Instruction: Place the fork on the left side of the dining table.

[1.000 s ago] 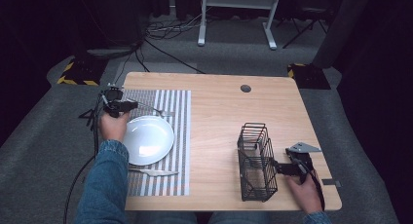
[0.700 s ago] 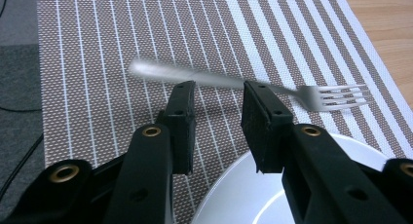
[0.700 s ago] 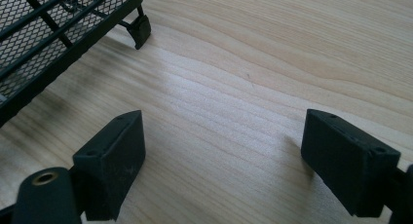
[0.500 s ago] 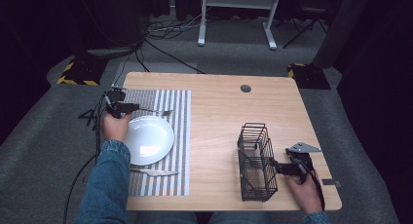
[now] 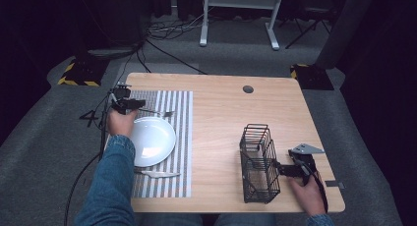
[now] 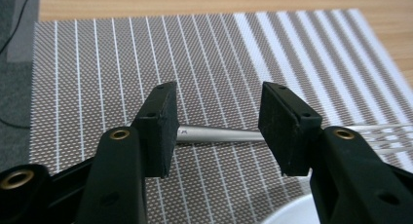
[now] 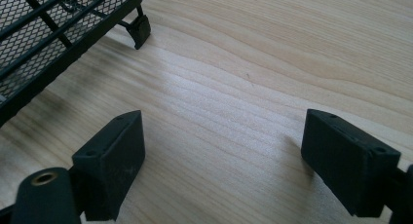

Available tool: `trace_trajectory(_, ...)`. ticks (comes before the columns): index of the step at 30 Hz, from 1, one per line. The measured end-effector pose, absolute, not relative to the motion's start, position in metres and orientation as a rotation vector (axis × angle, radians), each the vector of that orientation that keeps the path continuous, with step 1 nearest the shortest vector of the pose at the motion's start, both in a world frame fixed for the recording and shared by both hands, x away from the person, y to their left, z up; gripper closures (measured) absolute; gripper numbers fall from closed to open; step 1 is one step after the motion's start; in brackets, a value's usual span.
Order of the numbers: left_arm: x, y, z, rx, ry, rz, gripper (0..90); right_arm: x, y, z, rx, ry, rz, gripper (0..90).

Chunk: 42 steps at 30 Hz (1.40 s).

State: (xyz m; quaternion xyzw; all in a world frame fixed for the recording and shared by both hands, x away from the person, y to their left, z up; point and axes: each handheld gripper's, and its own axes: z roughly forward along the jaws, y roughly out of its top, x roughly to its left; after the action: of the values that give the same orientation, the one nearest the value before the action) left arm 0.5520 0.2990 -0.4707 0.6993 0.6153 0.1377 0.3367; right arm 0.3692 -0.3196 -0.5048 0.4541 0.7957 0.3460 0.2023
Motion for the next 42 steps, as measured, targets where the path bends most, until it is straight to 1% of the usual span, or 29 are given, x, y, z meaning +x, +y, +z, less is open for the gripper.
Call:
trace_trajectory(4,0.561,0.297,-0.477,1.859,1.608,0.299,44.3,0.369,-0.320,-0.505,1.268,2.221,0.966,16.1)
trace_trajectory(12,0.563,0.297,-0.484,1.890,1.601,0.327,38.0,0.369,-0.320,-0.505,1.268,2.221,0.966,16.0)
trace_trajectory(16,0.563,0.297,-0.483,1.891,1.610,0.324,37.7,0.369,-0.320,-0.505,1.268,2.221,0.966,16.0)
trace_trajectory(21,0.563,0.302,-0.480,1.847,1.671,0.251,38.1,0.369,-0.320,-0.505,1.268,2.221,0.966,16.0)
trace_trajectory(24,0.563,0.304,-0.480,1.846,1.666,0.252,38.3,0.369,-0.320,-0.505,1.268,2.221,0.966,16.0)
trace_trajectory(27,0.565,0.304,-0.484,1.853,1.621,0.308,36.4,0.369,-0.320,-0.505,1.268,2.221,0.966,16.0)
trace_trajectory(28,0.565,0.304,-0.484,1.853,1.621,0.308,36.3,0.369,-0.320,-0.505,1.268,2.221,0.966,16.0)
trace_trajectory(32,0.570,0.301,-0.484,1.895,1.614,0.290,36.1,0.369,-0.320,-0.505,1.268,2.221,0.965,15.9)
trace_trajectory(35,0.572,0.301,-0.483,1.904,1.629,0.223,35.3,0.369,-0.320,-0.505,1.269,2.221,0.965,15.9)
trace_trajectory(37,0.571,0.303,-0.482,1.901,1.646,0.206,37.3,0.369,-0.320,-0.505,1.269,2.220,0.965,15.9)
trace_trajectory(42,0.563,0.307,-0.484,1.874,1.641,0.216,37.8,0.369,-0.320,-0.505,1.269,2.220,0.965,15.9)
